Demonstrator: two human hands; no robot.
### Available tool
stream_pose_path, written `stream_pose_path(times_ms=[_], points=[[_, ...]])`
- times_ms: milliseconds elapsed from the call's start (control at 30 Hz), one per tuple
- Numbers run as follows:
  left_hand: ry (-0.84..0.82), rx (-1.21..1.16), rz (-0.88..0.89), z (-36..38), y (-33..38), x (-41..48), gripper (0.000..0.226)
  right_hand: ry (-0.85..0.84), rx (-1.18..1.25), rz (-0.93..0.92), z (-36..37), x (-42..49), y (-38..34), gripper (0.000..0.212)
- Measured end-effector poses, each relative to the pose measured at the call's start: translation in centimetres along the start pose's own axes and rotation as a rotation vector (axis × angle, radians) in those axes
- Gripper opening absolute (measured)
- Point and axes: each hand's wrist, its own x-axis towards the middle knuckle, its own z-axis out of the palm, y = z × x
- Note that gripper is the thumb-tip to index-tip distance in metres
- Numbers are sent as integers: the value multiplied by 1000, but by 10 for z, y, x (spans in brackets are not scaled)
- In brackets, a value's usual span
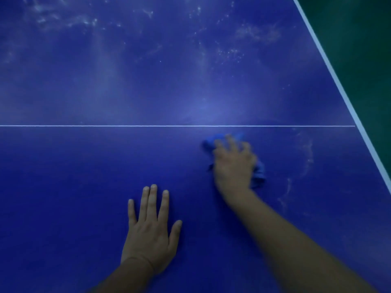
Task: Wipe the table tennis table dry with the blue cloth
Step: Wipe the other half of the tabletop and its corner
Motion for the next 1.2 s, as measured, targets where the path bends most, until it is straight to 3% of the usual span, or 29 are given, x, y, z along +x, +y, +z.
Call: stream_pose_path(times_ms=[67, 133, 200, 300, 367, 433, 533, 633, 700, 800, 867, 967, 1033, 1133, 1200], points=[[12, 12, -6, 1, -1, 1, 75, -72, -14, -203, 8, -27, -38, 40], [20, 8, -6, 0, 0, 2, 75, -115, -17, -257, 6, -13, -23, 44], [32, 7, -3, -1, 0, 1, 74, -89, -93, -121, 2, 18, 30, 48], [45, -2, 6, -1, 2, 2, 74, -46, -77, 233, -13, 62, 123, 52], [45, -10, 7, 1, 1, 1, 74, -104, -43, 298, -18, 74, 138, 46], [53, -29, 11, 2, 1, 0, 73, -118, -83, 120, -17, 61, 107, 44], [64, -134, 18, -1, -1, 1, 70, -146, -66, -394, -21, -6, 32, 46], [182, -485, -58, -7, -7, -1, 67, -263, 87, -769, -34, -137, -18, 42], [286, -634, -114, -14, -13, -11, 64, -400, 83, -990, -52, -217, -18, 42], [277, -510, -99, -13, -22, -49, 61, -450, 113, -1212, -55, -226, 7, 38], [179, -354, -120, -3, -27, -88, 63, -310, 71, -1153, -42, -175, 13, 37], [20, -146, -141, 11, -35, -131, 67, -212, -13, -579, -24, -69, 12, 48], [3, -93, -137, 14, -40, -136, 68, -237, -18, -351, -15, -27, 7, 56], [-27, -88, -137, 9, -38, -131, 66, -205, -25, -423, -9, -19, -21, 55], [-28, -124, -136, 9, -39, -134, 65, -190, -13, -602, -8, -62, -38, 49]])
